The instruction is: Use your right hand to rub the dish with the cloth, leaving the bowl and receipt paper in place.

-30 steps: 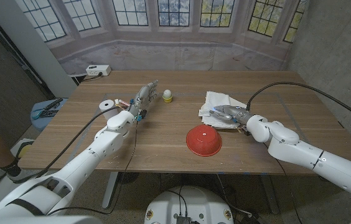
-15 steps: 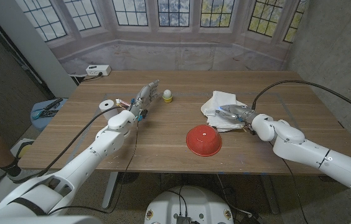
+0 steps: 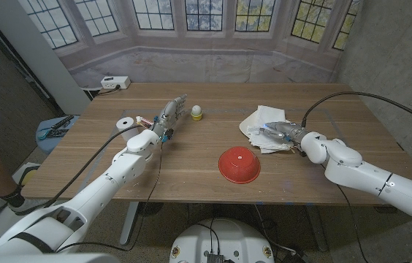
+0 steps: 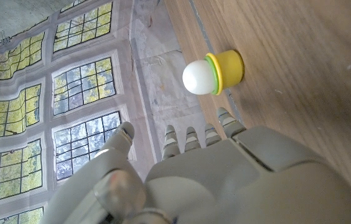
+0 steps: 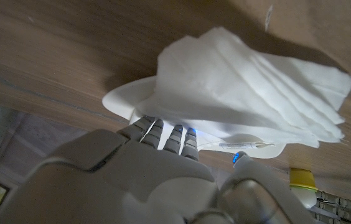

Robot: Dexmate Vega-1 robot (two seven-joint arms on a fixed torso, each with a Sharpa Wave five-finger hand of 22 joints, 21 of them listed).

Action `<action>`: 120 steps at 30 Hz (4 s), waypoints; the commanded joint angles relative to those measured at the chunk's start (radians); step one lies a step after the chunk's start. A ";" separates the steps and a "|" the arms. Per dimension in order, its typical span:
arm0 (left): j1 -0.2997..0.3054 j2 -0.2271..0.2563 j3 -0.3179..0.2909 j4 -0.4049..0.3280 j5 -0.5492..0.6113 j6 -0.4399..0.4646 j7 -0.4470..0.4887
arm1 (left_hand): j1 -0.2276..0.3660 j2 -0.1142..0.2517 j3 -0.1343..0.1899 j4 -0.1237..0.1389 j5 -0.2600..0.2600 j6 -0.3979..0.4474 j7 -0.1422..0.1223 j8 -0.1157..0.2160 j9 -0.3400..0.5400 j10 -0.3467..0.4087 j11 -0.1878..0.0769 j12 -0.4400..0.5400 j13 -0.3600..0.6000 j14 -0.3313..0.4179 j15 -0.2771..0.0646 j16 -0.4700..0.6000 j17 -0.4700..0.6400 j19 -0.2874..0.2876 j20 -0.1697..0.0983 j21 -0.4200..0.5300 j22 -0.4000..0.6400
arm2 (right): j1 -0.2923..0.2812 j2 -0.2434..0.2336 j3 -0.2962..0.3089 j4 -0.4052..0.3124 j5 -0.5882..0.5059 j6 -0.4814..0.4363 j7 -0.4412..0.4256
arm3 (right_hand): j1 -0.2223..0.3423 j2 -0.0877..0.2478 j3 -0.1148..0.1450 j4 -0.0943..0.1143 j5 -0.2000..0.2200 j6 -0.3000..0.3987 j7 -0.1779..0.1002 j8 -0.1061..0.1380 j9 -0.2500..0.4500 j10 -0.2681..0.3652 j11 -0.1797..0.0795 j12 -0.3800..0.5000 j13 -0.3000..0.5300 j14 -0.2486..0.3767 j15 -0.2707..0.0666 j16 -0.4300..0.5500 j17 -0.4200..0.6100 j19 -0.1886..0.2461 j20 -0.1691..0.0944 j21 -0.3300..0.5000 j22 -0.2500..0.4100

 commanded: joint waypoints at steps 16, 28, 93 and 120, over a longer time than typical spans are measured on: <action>-0.014 -0.007 0.000 0.029 -0.008 -0.002 -0.017 | 0.004 0.004 0.003 -0.001 0.002 -0.001 0.000 0.002 0.005 0.004 0.002 0.007 0.004 0.000 0.000 0.005 0.001 -0.009 0.005 0.002 0.003 | 0.019 -0.013 0.001 -0.001 0.000 -0.002 0.019 | -0.002 0.054 0.008 -0.002 0.006 0.003 0.001 0.005 0.001 0.003 0.007 0.011 0.005 0.008 -0.017 0.007 0.003 0.021 -0.027 0.006 0.002; -0.023 -0.010 0.001 0.046 -0.009 -0.004 -0.027 | 0.004 0.005 0.003 0.000 0.002 0.000 0.000 0.002 0.005 0.004 0.002 0.007 0.004 0.002 0.000 0.006 0.001 -0.009 0.005 0.002 0.003 | 0.025 -0.004 -0.004 -0.016 -0.001 0.038 0.026 | -0.003 0.054 0.010 -0.001 0.007 0.006 0.002 0.006 0.002 0.005 0.007 0.011 0.005 0.009 -0.018 0.007 0.003 0.022 -0.028 0.005 0.002; -0.022 -0.012 -0.005 0.063 -0.019 -0.010 -0.035 | 0.002 0.003 0.005 0.001 0.002 0.000 0.000 0.002 0.005 0.012 0.002 0.009 0.005 0.006 0.002 0.006 0.001 -0.010 0.005 0.003 0.003 | 0.029 0.072 0.004 -0.002 0.071 0.151 -0.003 | -0.005 0.051 0.021 -0.002 0.011 0.014 0.004 0.007 0.002 0.015 0.009 0.012 0.005 0.025 -0.025 0.008 0.003 0.039 -0.036 0.004 0.002; -0.018 -0.013 0.003 0.042 -0.011 0.002 -0.023 | -0.001 0.002 0.007 0.002 0.002 0.000 0.000 0.002 0.005 0.014 0.005 0.009 0.005 0.011 0.005 0.007 0.002 -0.009 0.005 0.003 0.003 | 0.005 0.033 0.023 0.001 0.103 0.120 -0.013 | -0.005 0.050 0.024 -0.002 0.011 0.012 0.005 0.006 0.002 0.013 0.011 0.011 0.006 0.027 -0.024 0.008 0.003 0.042 -0.034 0.004 0.002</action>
